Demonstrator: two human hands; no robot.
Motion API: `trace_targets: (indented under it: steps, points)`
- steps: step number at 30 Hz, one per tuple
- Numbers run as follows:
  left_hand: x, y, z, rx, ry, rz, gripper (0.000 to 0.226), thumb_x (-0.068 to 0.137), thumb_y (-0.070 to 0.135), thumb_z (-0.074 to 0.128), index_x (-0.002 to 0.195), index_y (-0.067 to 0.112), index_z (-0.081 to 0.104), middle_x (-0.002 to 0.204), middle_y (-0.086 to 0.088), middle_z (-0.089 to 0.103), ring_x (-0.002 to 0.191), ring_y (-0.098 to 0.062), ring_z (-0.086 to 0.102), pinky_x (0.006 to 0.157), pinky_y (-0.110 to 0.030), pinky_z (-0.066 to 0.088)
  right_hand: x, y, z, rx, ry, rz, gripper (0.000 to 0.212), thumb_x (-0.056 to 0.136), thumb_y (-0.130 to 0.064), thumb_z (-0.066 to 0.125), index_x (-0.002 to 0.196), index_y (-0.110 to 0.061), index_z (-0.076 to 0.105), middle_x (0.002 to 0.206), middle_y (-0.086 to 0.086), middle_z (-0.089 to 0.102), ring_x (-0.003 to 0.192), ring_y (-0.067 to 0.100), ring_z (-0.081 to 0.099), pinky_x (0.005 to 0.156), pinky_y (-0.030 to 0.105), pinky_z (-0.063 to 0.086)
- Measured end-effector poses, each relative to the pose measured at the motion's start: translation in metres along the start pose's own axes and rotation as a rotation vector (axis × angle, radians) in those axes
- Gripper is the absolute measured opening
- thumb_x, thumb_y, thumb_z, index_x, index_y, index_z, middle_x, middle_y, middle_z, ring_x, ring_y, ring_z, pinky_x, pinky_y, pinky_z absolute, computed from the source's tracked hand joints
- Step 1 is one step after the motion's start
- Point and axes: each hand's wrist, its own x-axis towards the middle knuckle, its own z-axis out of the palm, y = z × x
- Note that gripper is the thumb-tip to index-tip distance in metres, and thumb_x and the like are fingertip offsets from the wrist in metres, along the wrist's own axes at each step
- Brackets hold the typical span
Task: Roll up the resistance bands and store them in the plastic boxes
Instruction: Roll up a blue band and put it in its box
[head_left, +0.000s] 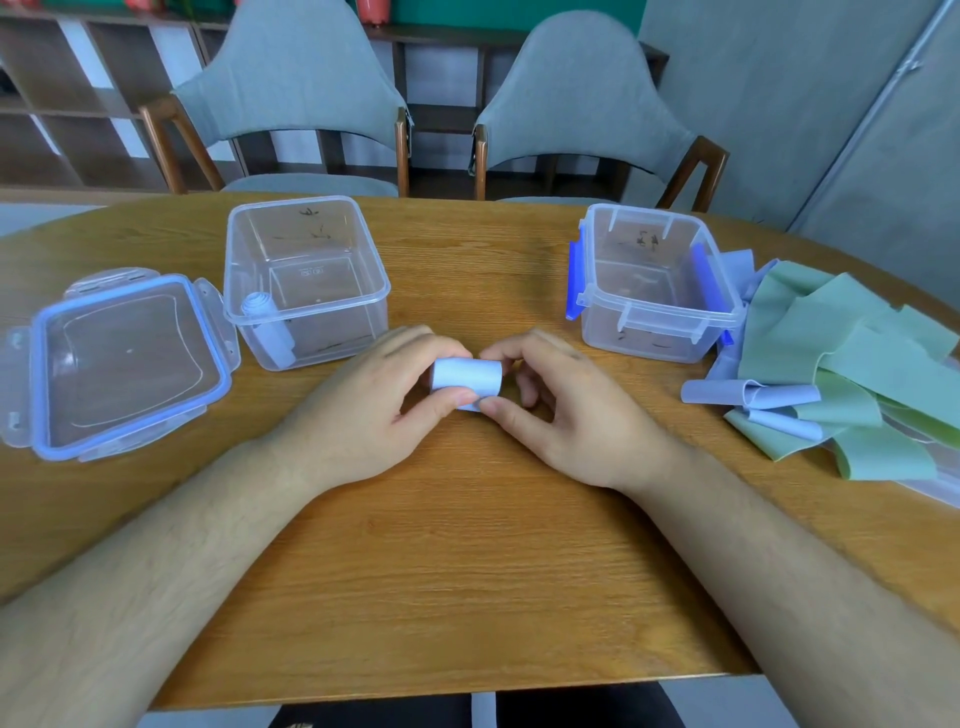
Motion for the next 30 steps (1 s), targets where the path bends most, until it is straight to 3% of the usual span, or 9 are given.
trace_targets:
  steps: [3, 5, 10, 13, 19, 25, 30]
  points:
    - [-0.002, 0.003, -0.001, -0.005, 0.016, -0.021, 0.038, 0.097, 0.046, 0.052, 0.128, 0.023, 0.055, 0.114, 0.02, 0.055, 0.104, 0.015, 0.048, 0.086, -0.004, 0.035, 0.001, 0.0, 0.002, -0.034, 0.02, -0.013, 0.028, 0.096, -0.026, 0.065, 0.122, -0.017, 0.061, 0.088, -0.021, 0.043, 0.075, 0.011, 0.05, 0.07, 0.015, 0.04]
    - [-0.002, 0.006, -0.002, -0.023, 0.008, -0.029, 0.038, 0.095, 0.047, 0.051, 0.125, 0.024, 0.054, 0.11, 0.023, 0.055, 0.099, 0.017, 0.048, 0.082, -0.003, 0.035, 0.001, 0.0, 0.003, -0.045, 0.025, -0.015, 0.029, 0.098, -0.029, 0.061, 0.124, -0.016, 0.06, 0.089, -0.022, 0.043, 0.075, 0.011, 0.05, 0.071, 0.017, 0.042]
    - [0.0, 0.005, -0.002, -0.032, 0.009, -0.046, 0.037, 0.099, 0.051, 0.04, 0.116, 0.021, 0.054, 0.095, 0.024, 0.054, 0.088, 0.011, 0.052, 0.075, -0.007, 0.037, 0.0, -0.007, 0.003, -0.025, 0.042, 0.01, 0.039, 0.099, -0.036, 0.057, 0.132, -0.014, 0.055, 0.086, -0.021, 0.043, 0.077, 0.01, 0.051, 0.074, 0.016, 0.042]
    - [-0.001, 0.004, 0.0, -0.029, 0.011, -0.042, 0.04, 0.101, 0.057, 0.034, 0.113, 0.024, 0.052, 0.085, 0.023, 0.053, 0.082, 0.003, 0.054, 0.07, -0.012, 0.039, 0.001, -0.008, 0.004, -0.02, 0.033, -0.021, 0.034, 0.1, -0.034, 0.056, 0.129, -0.014, 0.056, 0.095, -0.012, 0.052, 0.083, 0.008, 0.053, 0.079, 0.023, 0.046]
    - [-0.001, 0.01, 0.0, -0.056, -0.006, -0.05, 0.032, 0.098, 0.051, 0.044, 0.11, 0.022, 0.052, 0.075, 0.014, 0.051, 0.072, -0.003, 0.053, 0.061, -0.012, 0.037, 0.001, -0.007, 0.007, -0.027, 0.044, -0.019, 0.029, 0.103, -0.03, 0.049, 0.122, -0.01, 0.055, 0.107, -0.001, 0.056, 0.097, 0.014, 0.056, 0.085, 0.037, 0.049]
    - [-0.004, 0.012, -0.005, 0.088, 0.085, -0.02, 0.047, 0.098, 0.06, 0.031, 0.101, 0.019, 0.053, 0.072, 0.009, 0.055, 0.063, -0.011, 0.054, 0.055, -0.03, 0.042, 0.006, -0.019, 0.005, -0.011, 0.021, 0.009, 0.03, 0.104, -0.029, 0.042, 0.118, -0.006, 0.056, 0.105, 0.0, 0.058, 0.097, 0.01, 0.054, 0.087, 0.024, 0.044]
    - [-0.02, 0.022, -0.028, 0.072, 0.226, -0.01, 0.046, 0.098, 0.061, 0.035, 0.083, 0.021, 0.053, 0.059, 0.008, 0.051, 0.061, -0.013, 0.054, 0.052, -0.026, 0.039, 0.016, -0.051, 0.011, 0.029, 0.063, -0.043, 0.027, 0.104, -0.026, 0.039, 0.101, -0.005, 0.056, 0.085, 0.0, 0.055, 0.077, 0.014, 0.05, 0.071, 0.024, 0.04]
